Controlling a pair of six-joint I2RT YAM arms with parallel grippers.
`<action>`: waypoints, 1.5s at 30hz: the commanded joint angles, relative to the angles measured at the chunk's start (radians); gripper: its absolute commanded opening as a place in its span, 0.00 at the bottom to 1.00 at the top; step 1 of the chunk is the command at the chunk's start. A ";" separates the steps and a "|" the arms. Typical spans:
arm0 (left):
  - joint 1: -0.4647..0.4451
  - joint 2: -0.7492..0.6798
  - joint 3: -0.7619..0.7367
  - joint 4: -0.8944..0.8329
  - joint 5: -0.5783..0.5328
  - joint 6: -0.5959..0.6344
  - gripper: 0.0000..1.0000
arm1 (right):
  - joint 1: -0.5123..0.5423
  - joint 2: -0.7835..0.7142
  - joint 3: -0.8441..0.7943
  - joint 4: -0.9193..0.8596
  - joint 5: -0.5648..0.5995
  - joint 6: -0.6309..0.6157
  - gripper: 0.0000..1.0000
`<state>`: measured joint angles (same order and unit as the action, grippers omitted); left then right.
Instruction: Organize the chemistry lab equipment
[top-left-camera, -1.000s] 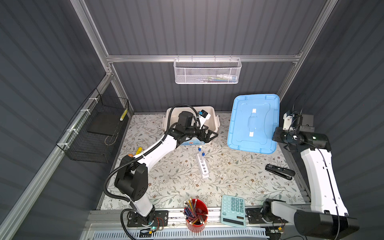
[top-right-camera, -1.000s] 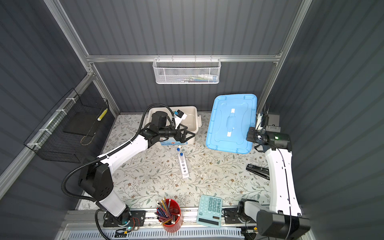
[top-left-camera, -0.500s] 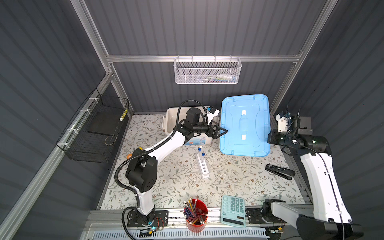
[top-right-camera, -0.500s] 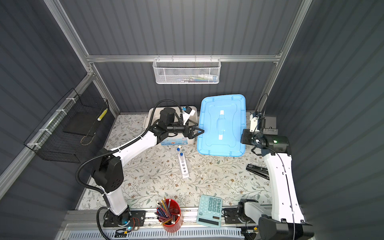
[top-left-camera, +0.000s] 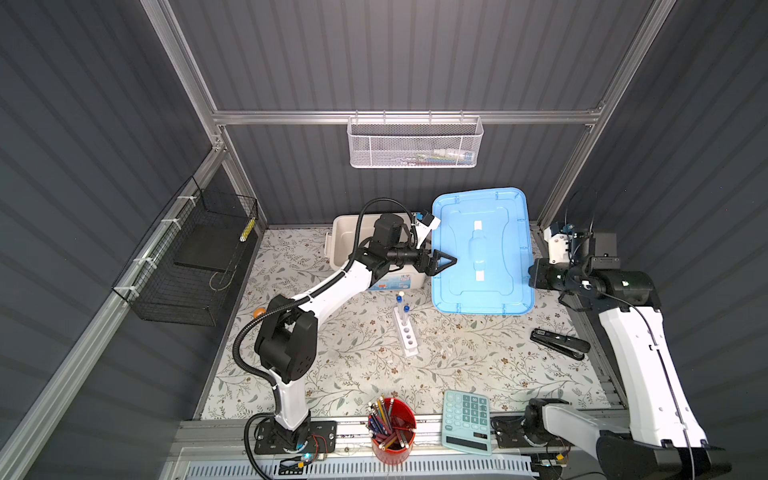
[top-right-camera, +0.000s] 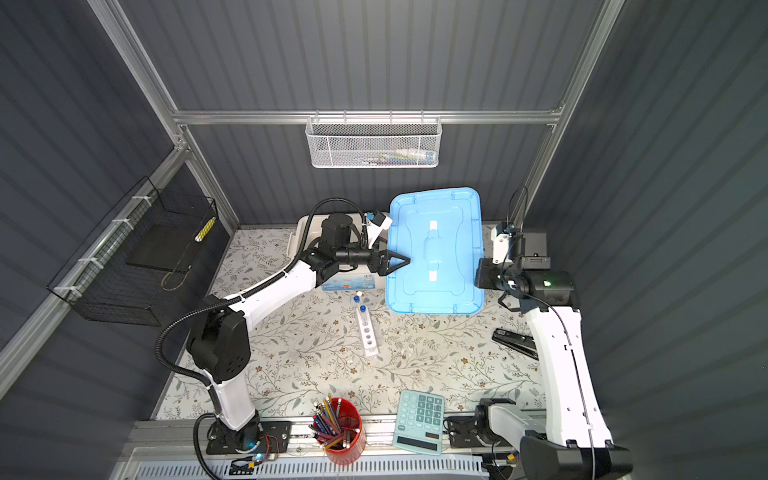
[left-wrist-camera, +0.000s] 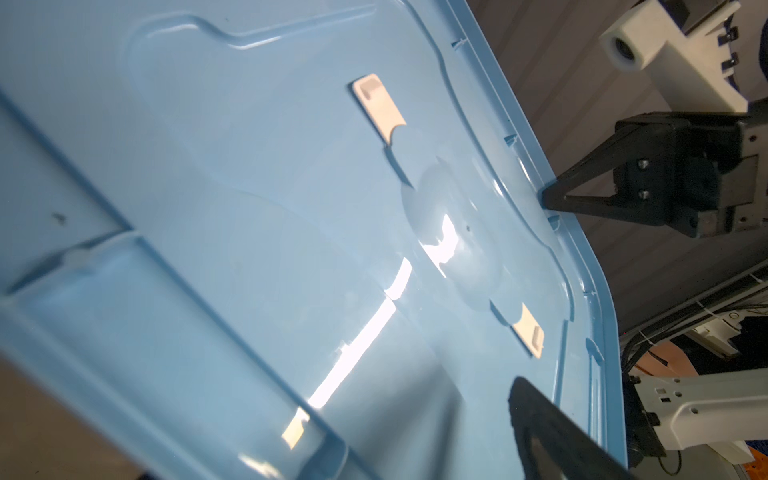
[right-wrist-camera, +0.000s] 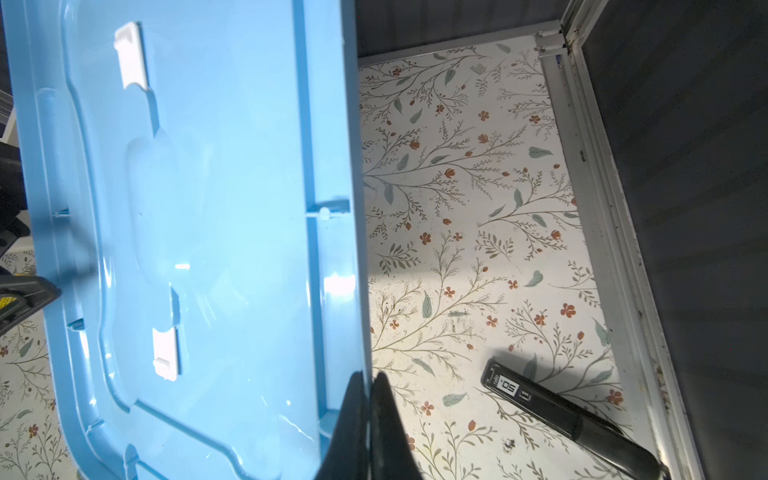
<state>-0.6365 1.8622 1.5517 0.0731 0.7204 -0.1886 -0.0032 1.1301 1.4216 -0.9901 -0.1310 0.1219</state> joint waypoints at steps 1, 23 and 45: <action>-0.008 0.020 0.025 0.053 0.047 -0.025 0.92 | 0.009 -0.035 0.036 0.032 -0.014 0.015 0.00; -0.009 -0.008 0.041 0.096 0.130 -0.041 0.63 | 0.030 0.008 -0.003 0.132 -0.031 0.030 0.00; -0.009 -0.067 0.012 0.140 0.159 -0.056 0.23 | 0.031 0.039 -0.179 0.413 -0.110 0.121 0.18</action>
<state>-0.6292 1.8431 1.5681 0.1692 0.8215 -0.2443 0.0196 1.1587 1.2507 -0.6804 -0.1776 0.2062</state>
